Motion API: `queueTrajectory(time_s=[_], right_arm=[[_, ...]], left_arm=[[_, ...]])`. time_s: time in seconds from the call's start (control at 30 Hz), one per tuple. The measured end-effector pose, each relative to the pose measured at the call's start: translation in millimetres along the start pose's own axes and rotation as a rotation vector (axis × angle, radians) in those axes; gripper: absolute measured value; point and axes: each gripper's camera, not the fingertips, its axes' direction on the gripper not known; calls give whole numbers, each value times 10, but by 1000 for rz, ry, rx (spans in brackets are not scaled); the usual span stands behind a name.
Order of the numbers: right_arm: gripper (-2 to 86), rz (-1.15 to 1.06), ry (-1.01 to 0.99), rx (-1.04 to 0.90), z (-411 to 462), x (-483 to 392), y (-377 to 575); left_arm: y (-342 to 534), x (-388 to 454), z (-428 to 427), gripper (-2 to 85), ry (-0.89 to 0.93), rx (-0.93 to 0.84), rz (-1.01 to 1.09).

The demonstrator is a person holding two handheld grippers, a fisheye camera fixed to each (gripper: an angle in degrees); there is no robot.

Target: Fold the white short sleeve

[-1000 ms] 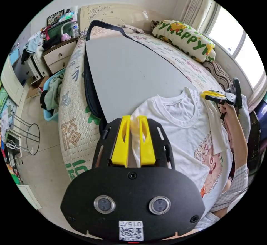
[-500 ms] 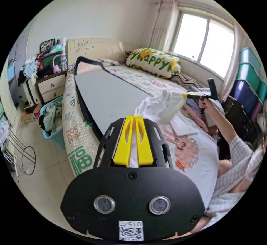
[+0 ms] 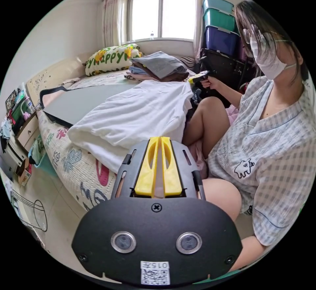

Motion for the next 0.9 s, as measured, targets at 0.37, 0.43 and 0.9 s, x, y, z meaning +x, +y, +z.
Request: queueTrajectory(time_s=[0.37, 0.43, 0.9], right_arm=[[31, -39, -103, -307, 199, 176, 326], [27, -23, -82, -288, 131, 257, 346], [77, 267, 113, -74, 235, 1415, -1199]], left_arm=[[63, 249, 143, -1, 106, -270, 123], [98, 136, -35, -2, 190, -231, 102], [-776, -2483, -394, 87, -26, 23, -609]])
